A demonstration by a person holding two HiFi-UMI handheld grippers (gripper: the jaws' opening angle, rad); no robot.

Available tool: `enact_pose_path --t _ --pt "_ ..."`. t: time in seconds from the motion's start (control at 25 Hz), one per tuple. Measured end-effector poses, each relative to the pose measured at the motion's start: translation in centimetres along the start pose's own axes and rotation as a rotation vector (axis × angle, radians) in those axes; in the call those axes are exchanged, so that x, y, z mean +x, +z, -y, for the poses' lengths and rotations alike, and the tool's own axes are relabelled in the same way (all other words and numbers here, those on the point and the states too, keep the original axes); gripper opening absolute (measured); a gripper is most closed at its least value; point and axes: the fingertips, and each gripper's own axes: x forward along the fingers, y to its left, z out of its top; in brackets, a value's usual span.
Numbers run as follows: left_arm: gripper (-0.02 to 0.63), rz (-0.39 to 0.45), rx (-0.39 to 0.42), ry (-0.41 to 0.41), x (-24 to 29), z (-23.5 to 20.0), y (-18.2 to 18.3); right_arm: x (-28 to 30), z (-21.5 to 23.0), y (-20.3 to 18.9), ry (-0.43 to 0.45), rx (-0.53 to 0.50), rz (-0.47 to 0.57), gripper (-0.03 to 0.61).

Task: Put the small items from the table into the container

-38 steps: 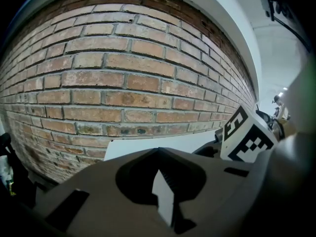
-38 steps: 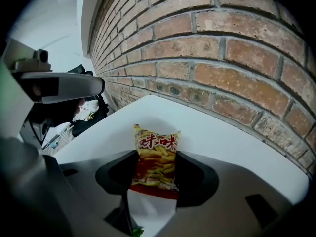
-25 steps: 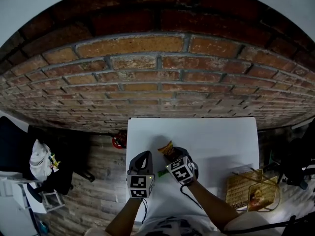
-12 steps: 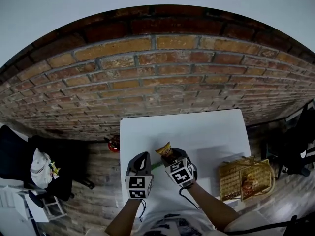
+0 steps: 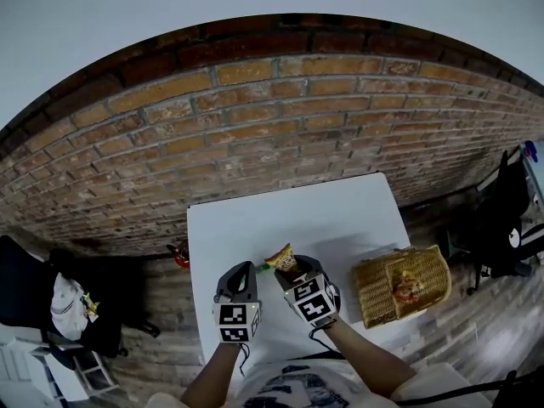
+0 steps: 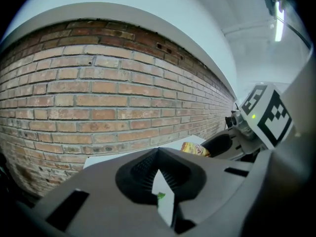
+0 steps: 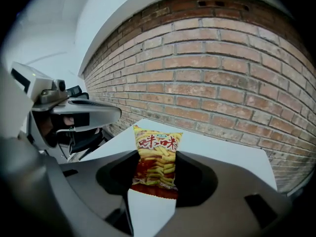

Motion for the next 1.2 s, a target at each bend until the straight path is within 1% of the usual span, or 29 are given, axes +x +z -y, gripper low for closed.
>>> enact_pose_path --t 0.24,0.56,0.72,0.8,0.96,1.2 --pt "0.049 0.016 0.036 -0.043 -1.1 4.2 0.8 -5.0 0.4 0.3 -0.029 0.027 0.078 0.229" --pt "0.049 0.064 0.045 -0.048 -3.1 10.7 2.4 -13.2 1.2 0.2 -0.037 0.024 0.170 0.229" --pt "0.049 0.081 0.055 -0.077 -3.7 15.0 2.9 -17.3 2.3 -0.8 -0.051 0.026 0.206 0.229" --pt "0.049 0.090 0.067 -0.096 -4.0 17.2 3.2 -19.3 2.9 -1.4 -0.066 0.043 0.227 0.229" --pt "0.049 0.107 0.089 -0.137 -4.4 21.9 3.8 -23.4 4.3 -3.2 -0.098 0.072 0.260 0.229" --pt "0.049 0.137 0.118 -0.190 -4.9 29.0 4.9 -29.3 6.8 -5.8 -0.148 0.086 0.300 0.229"
